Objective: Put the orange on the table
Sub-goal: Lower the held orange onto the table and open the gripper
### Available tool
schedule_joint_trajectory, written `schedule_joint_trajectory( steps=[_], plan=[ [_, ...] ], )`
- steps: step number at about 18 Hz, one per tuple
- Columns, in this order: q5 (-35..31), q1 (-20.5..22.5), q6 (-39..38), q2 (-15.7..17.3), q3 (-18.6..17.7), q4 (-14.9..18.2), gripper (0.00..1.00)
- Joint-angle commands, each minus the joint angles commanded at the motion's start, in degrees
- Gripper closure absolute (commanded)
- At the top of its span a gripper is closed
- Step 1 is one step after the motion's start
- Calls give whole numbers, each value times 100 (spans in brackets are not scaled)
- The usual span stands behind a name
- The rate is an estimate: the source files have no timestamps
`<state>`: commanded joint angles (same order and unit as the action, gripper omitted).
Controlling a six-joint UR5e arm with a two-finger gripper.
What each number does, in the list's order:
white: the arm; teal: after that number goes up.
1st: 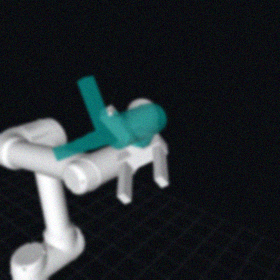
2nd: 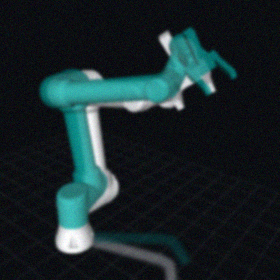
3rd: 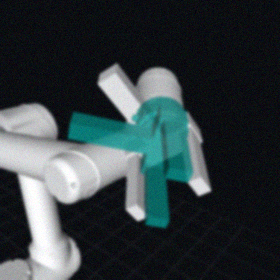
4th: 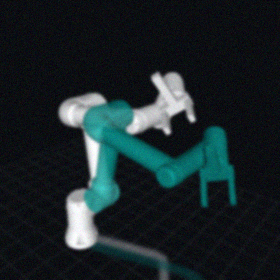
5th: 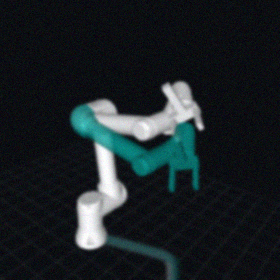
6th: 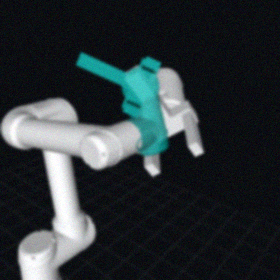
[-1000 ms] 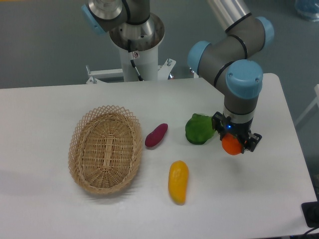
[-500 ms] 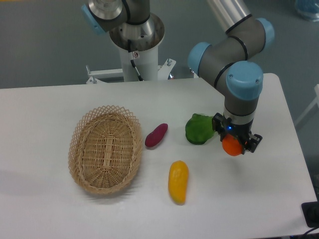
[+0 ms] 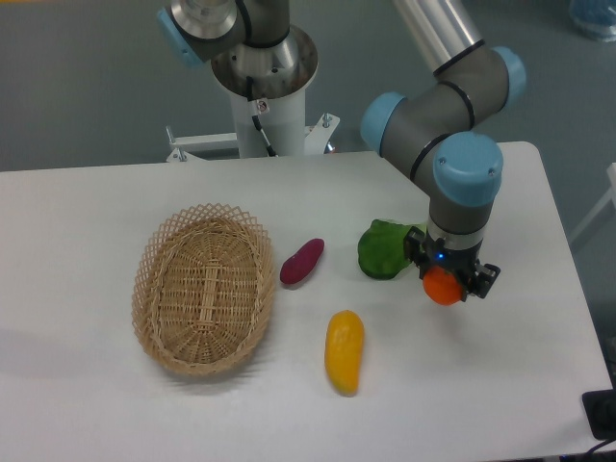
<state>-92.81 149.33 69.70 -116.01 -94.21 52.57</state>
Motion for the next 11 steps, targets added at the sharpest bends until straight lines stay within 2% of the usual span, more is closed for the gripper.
schedule_joint_trajectory(
  steps=[3,11],
  plan=[
    [-35,-44,-9,-9,-299,-536,51],
    [-167,-185,-413,-255,-265,-616,47]
  ],
)
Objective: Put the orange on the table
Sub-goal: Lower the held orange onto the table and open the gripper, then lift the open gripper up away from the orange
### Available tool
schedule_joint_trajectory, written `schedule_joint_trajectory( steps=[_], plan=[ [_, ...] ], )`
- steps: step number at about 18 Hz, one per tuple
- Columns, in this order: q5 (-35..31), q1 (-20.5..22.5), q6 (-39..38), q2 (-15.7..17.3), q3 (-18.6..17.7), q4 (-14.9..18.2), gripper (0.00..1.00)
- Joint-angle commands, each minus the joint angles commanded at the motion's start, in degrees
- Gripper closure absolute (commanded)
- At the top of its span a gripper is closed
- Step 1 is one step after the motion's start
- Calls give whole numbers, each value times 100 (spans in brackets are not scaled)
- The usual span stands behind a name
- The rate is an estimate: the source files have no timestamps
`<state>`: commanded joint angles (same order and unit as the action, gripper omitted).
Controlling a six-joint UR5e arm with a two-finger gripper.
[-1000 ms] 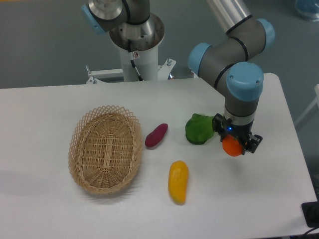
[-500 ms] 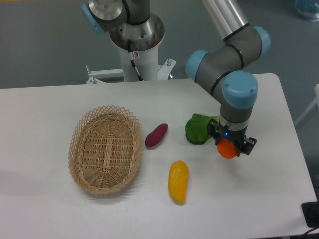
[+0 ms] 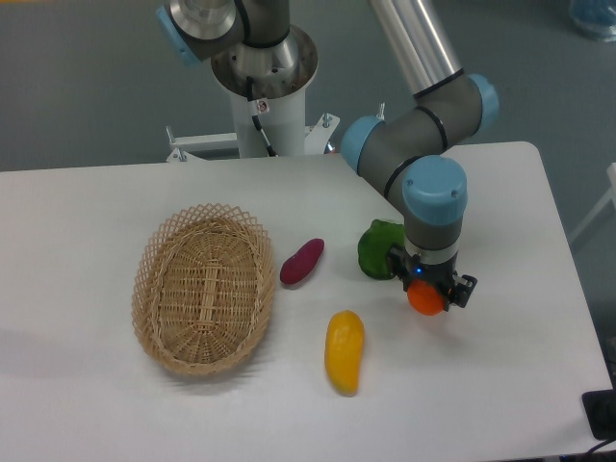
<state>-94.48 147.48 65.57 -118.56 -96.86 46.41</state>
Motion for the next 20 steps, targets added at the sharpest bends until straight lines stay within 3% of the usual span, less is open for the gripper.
schedule_joint_trajectory(
  steps=[3,5,7,8,9,14,18,20],
  plan=[
    [0,-53,-18,-35,27,-9,45],
    [9,-53,-27,-36,26,-9,37],
    [9,-53,-1,-36,35,-17,20],
    [9,-53,-18,-36,44,-18,3],
    [17,-53,-36,-18,44,-9,0],
    [53,-53,-53,-18,97,0,0],
    [131,8,-18,35,343,18,0],
    [376,166,52,78,448,218,0]
  ],
)
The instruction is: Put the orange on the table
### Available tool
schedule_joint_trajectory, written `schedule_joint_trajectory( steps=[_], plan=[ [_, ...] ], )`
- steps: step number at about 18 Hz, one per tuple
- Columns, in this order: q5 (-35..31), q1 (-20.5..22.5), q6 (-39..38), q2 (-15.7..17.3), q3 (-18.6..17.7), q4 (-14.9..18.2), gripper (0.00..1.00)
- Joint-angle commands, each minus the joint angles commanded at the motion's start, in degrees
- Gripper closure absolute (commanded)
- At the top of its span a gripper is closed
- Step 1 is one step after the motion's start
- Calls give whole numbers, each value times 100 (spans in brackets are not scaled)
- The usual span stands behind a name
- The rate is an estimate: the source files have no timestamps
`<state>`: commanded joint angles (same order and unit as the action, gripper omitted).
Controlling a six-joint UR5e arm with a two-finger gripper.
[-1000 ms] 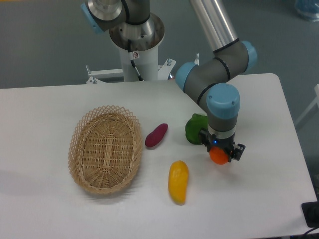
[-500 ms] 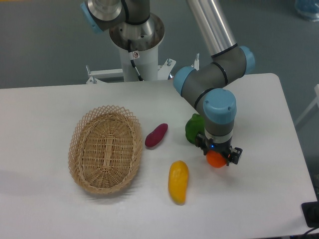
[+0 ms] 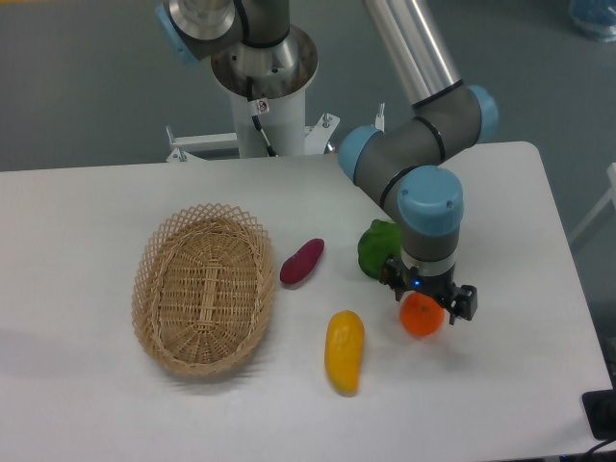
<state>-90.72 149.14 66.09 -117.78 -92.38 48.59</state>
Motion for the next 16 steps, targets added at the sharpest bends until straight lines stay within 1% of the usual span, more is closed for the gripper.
schedule_joint_trajectory(
  steps=[1,2,3,4,5,9,13,16],
  plan=[
    [123,149,192,70,122,323,0],
    [246,194,429,97,332,779,0],
    [309,273,501,88,500,1097,0],
    [361,343,510,71,632,1352,0],
    [432,379,527,62,720,1503,0],
    [485,546,774,88,748,1548,0],
    [503,564,765,185,616,1487,0],
    [485,598,782,185,616,1417,0]
  ],
)
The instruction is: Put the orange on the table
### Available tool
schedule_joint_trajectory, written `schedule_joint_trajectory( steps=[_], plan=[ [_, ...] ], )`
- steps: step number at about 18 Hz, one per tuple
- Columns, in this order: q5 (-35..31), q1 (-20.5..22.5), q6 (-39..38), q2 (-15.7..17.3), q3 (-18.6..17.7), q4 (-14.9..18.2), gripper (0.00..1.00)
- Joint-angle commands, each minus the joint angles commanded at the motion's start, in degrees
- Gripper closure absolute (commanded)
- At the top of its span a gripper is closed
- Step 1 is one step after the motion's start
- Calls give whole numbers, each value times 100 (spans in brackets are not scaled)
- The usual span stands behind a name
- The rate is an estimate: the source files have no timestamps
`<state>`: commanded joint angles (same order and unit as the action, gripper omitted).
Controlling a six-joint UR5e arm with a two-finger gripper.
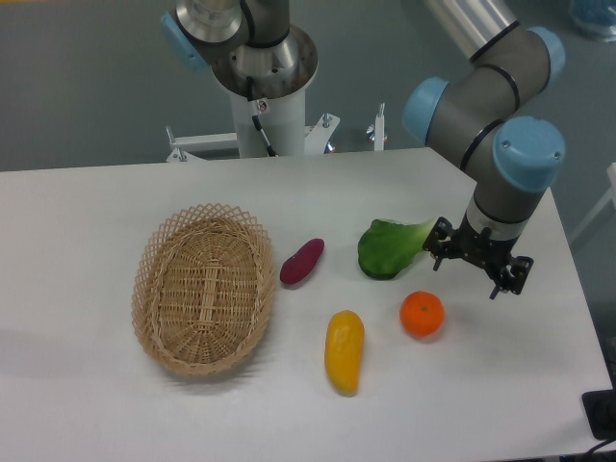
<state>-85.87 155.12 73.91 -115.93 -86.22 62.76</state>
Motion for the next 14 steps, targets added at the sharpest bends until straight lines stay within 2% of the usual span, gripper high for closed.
schedule_joint_trajectory(
  steps=[14],
  plan=[
    [-53,0,9,26,-9,-106,0]
  ],
)
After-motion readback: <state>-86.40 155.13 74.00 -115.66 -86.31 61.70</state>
